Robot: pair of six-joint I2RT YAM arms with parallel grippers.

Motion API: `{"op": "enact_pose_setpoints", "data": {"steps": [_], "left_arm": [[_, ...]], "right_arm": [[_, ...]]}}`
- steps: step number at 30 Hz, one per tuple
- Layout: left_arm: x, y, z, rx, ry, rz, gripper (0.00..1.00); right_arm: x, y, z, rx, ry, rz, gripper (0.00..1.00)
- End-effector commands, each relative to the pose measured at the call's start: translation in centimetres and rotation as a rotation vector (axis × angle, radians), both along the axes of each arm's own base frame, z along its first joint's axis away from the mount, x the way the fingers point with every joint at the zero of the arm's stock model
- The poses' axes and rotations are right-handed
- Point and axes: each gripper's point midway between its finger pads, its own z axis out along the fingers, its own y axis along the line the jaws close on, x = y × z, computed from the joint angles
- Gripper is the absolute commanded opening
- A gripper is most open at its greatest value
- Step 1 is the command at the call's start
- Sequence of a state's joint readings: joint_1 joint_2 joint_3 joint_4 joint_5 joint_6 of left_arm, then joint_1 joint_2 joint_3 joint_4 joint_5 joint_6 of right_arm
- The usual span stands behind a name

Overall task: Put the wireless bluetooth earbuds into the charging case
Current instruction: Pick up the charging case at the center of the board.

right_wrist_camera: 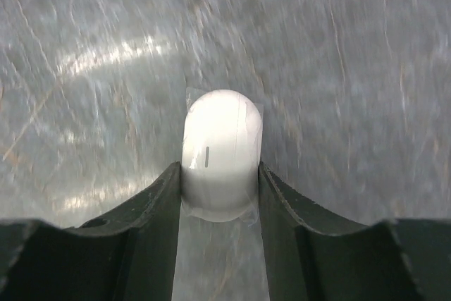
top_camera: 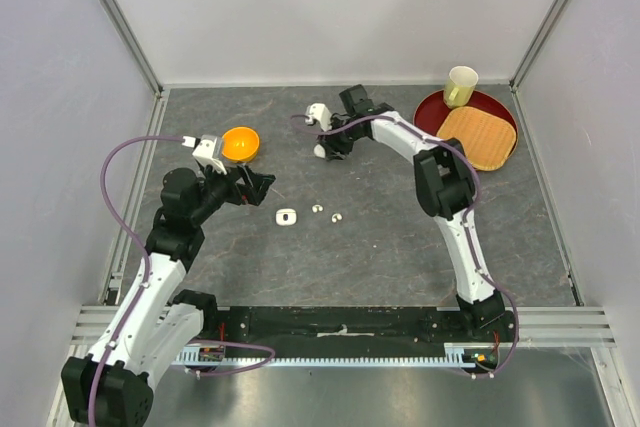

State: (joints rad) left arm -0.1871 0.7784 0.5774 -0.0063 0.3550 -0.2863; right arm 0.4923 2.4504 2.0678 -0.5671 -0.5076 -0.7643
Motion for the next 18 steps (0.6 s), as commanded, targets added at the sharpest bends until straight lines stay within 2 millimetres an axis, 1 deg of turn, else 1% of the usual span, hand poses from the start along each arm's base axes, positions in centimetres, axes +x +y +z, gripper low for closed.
{"op": "enact_pose_setpoints", "data": {"steps": [1,3,4,6,7,9,10,12,13,15,16,18], "left_arm": [[0.2,0.4,1.6,0.021,-0.065,0.015,1.0],[0.2,0.3,1.5,0.018,-0.062,0.012,1.0],[0.2,0.3,1.5,0.017,-0.06,0.011,1.0],[0.3,0.3,1.3,0.019,-0.054,0.012,1.0],[0.4,0.3,1.4,0.018,-0.057,0.012,1.0],[0.4,0.3,1.2,0.021,-0.053,0.015,1.0],[0.5,0.4,1.2,0.02,-0.051,0.017,1.0],[0.5,0.3,1.7,0.0,-0.049,0.022,1.0],[0.4,0.2,2.0,-0.011,-0.054,0.021,1.0],[0.6,0.4,2.2,-0.03,-0.055,0.043,1.0],[0.6,0.6,2.2,-0.033,-0.054,0.054,1.0],[0.8,0.9,2.0,-0.035,-0.046,0.077,1.0]], "right_arm": [[0.3,-3.9,4.8,0.125,0.068,-0.159,0.0],[-0.2,-4.9,4.6,0.139,0.117,-0.211,0.0],[-0.9,-5.9,4.5,0.135,0.137,-0.236,0.0],[-1.2,-6.8,4.4,0.136,0.145,-0.287,0.0],[-1.6,-7.8,4.4,0.13,0.151,-0.318,0.0],[-1.6,-8.9,4.5,0.127,0.157,-0.382,0.0],[-1.9,-10.0,4.7,0.127,0.164,-0.413,0.0],[-2.3,-10.9,4.9,0.126,0.171,-0.45,0.0],[-3.3,-11.6,5.0,0.122,0.181,-0.467,0.0],[-4.0,-12.3,5.4,0.12,0.159,-0.489,0.0],[-5.3,-12.7,5.9,0.129,0.156,-0.49,0.0],[-6.1,-12.8,6.7,0.155,0.133,-0.486,0.0]]}}
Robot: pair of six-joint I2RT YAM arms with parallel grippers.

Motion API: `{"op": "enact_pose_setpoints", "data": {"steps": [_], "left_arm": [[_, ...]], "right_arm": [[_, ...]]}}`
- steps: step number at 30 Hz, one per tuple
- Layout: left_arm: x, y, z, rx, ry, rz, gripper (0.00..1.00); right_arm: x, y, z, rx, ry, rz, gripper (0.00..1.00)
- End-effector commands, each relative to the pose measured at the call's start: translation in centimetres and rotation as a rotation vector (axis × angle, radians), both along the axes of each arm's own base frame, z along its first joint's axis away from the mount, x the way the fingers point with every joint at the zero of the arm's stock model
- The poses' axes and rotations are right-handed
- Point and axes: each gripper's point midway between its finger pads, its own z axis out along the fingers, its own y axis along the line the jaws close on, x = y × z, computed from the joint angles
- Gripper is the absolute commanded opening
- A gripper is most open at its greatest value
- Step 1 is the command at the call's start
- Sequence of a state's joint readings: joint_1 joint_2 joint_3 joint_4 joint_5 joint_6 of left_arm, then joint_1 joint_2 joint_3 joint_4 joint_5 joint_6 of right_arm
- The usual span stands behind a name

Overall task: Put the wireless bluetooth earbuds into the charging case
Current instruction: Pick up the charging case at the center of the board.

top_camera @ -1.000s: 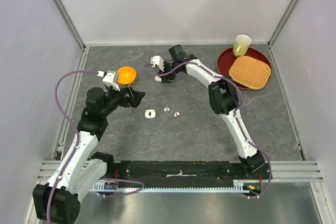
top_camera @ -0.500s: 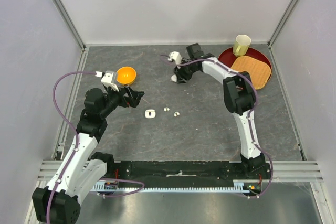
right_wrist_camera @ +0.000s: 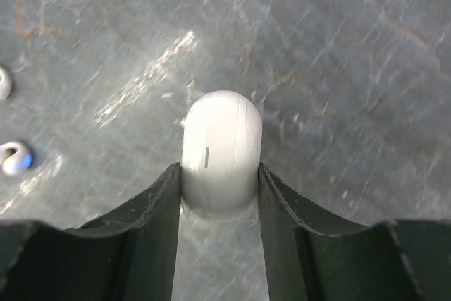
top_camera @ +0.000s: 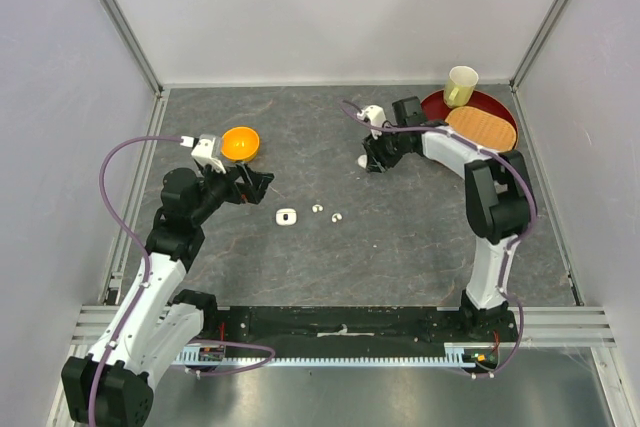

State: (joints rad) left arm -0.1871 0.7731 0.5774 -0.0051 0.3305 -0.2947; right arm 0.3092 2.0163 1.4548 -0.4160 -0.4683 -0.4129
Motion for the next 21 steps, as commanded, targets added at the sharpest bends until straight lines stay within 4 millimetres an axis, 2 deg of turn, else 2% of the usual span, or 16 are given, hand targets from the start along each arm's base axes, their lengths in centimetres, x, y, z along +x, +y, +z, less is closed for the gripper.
{"op": "enact_pose_setpoints", "data": {"steps": [1,3,6,7,9,10,12,13,17,21], "left_arm": [[0.7,0.6,1.9,-0.034,-0.043,0.058,1.0],[0.7,0.4,1.9,-0.052,-0.035,0.052,1.0],[0.6,-0.6,1.9,-0.075,-0.019,0.002,1.0],[0.5,-0.8,1.9,-0.086,-0.016,-0.013,1.0],[0.4,-1.7,1.8,-0.108,-0.007,-0.061,1.0],[0.4,-2.0,1.8,-0.12,-0.007,-0.076,1.0],[0.2,-3.1,2.2,-0.176,-0.014,-0.135,1.0],[-0.1,-3.7,2.4,-0.211,-0.006,-0.165,1.0],[-1.5,-5.8,2.8,-0.297,-0.011,-0.321,1.0],[-2.5,-7.0,3.0,-0.326,-0.019,-0.432,1.0]], "right_arm": [[-1.6,-0.5,5.0,0.08,-0.119,-0.049,0.0],[-2.1,-0.5,5.9,0.106,-0.155,-0.068,0.0],[-4.0,-0.3,7.1,0.16,-0.191,-0.068,0.0],[-5.5,-0.2,7.2,0.167,-0.201,-0.052,0.0],[-6.2,0.4,8.0,0.174,-0.269,-0.029,0.0],[-7.6,1.1,8.3,0.177,-0.293,0.008,0.0],[-8.5,1.8,9.0,0.169,-0.361,0.045,0.0],[-9.3,2.9,9.9,0.186,-0.422,0.079,0.0],[-10.8,3.9,11.0,0.203,-0.517,0.103,0.0],[-12.3,4.4,11.6,0.221,-0.583,0.131,0.0]]}}
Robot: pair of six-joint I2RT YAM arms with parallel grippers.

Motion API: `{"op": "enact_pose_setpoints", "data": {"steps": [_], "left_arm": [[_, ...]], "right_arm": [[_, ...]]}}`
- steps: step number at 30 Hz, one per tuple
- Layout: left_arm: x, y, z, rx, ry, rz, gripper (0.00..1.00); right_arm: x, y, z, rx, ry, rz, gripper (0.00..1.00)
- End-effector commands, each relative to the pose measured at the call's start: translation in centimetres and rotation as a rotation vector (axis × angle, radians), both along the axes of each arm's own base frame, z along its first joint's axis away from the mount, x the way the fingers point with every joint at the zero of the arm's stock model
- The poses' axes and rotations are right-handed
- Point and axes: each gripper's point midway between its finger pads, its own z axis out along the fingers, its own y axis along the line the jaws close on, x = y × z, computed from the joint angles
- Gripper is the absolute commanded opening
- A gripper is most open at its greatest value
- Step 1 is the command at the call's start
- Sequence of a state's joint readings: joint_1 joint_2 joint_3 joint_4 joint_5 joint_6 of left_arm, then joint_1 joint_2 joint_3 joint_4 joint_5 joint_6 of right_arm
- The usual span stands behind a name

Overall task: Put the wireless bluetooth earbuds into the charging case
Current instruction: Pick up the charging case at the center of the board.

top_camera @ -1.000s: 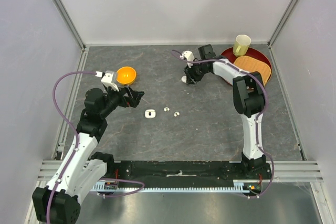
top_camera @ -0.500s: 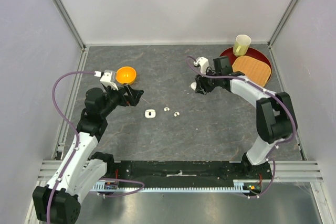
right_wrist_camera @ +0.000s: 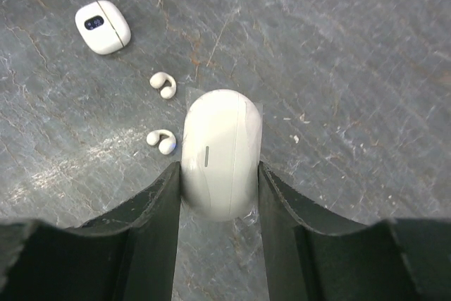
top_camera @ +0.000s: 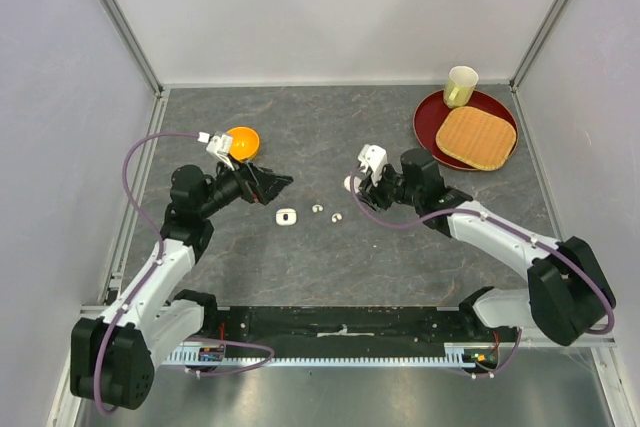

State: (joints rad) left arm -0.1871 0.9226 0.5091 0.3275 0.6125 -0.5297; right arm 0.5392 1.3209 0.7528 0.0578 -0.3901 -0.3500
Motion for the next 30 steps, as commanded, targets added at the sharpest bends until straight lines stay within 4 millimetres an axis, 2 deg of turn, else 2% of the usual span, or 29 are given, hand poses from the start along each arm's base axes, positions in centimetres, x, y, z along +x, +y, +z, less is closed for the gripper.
{"op": "enact_pose_setpoints", "data": {"steps": [1,4,10,15,23,30], "left_arm": [[-2.0,-2.3,2.1,-0.089,-0.043,-0.192,1.0],[-2.4,-2.4,1.5,-0.06,-0.002,-0.222,1.0],[-2.4,-1.5,1.2,0.0,-0.018,-0.157,1.0],[-1.9,-1.5,1.0,-0.01,0.011,-0.152,1.0],[-2.0,-1.8,1.5,-0.022,0.013,-0.176,1.0],[-2.1,-1.8,1.3,-0.013,0.013,-0.178,1.0]], "right_arm": [[0.3,1.0,3.8,0.07,-0.194,0.016,0.0],[-0.1,1.0,4.5,0.073,-0.229,0.008,0.0],[-0.5,-0.1,6.1,0.092,-0.282,-0.037,0.0],[-0.9,-0.3,7.1,0.111,-0.311,-0.036,0.0],[-1.1,-0.1,8.4,0.128,-0.348,-0.014,0.0],[-1.2,-0.2,8.3,0.136,-0.35,-0.013,0.0]]}}
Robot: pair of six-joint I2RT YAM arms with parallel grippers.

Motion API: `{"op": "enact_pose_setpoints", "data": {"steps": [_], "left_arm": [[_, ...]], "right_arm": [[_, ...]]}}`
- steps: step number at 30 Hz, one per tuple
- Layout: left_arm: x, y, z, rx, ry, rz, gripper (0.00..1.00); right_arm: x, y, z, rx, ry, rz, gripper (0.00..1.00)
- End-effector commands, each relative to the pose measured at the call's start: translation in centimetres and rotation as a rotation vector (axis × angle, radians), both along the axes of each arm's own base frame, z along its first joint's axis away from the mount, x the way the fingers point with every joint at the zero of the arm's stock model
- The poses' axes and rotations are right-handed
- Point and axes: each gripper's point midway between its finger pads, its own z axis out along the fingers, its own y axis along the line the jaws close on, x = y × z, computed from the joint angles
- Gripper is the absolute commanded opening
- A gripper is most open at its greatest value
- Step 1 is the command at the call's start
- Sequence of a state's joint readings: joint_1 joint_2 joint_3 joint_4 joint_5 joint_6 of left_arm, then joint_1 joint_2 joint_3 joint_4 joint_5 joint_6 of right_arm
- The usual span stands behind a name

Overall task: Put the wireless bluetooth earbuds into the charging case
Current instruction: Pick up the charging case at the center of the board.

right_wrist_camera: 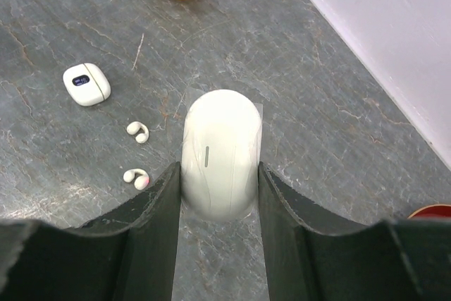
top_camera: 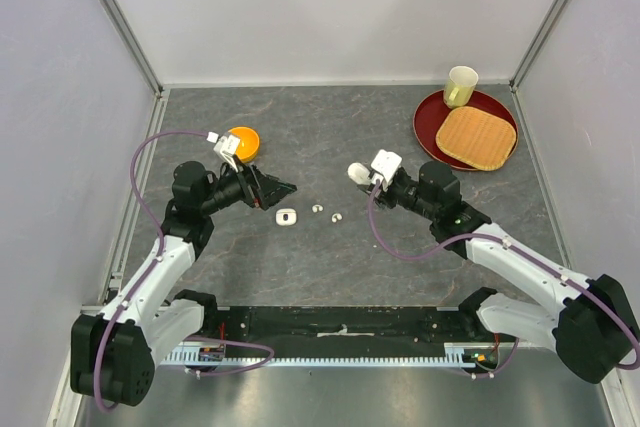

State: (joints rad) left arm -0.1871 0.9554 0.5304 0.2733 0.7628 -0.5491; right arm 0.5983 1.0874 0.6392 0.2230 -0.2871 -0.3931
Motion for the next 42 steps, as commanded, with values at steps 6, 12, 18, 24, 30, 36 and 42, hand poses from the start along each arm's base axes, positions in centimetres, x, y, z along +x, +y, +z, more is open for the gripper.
{"op": "enact_pose_setpoints", "data": {"steps": [6,12,18,24,30,36,42], "left_arm": [[-0.7,-1.3,3.0,-0.043,-0.071,-0.097,0.98],[-0.1,-2.1,3.1,-0.049,-0.067,-0.105,0.98],[-0.1,-3.4,2.4,-0.059,-0.05,-0.124,0.98],[0.2,-5.6,3.1,-0.098,-0.052,-0.125,0.98],[0.0,-8.1,3.5,-0.121,-0.048,-0.154,0.95],[0.1,-9.7,2.3,-0.106,0.001,-0.199,0.88],[0.0,-10.4,1.4,-0.077,0.039,-0.235,0.83]], "right_arm": [[-0.5,0.7,2.1,0.05,-0.068,0.044,0.0],[-0.8,1.5,2.2,0.057,-0.084,0.079,0.0],[-1.8,2.8,2.6,0.072,-0.091,0.133,0.0],[-2.7,4.1,2.6,0.071,-0.089,0.177,0.0],[-3.4,5.7,2.4,0.062,-0.076,0.222,0.0],[-3.8,6.5,2.6,0.067,-0.089,0.233,0.0],[-3.9,7.0,2.8,0.063,-0.105,0.226,0.0]]}}
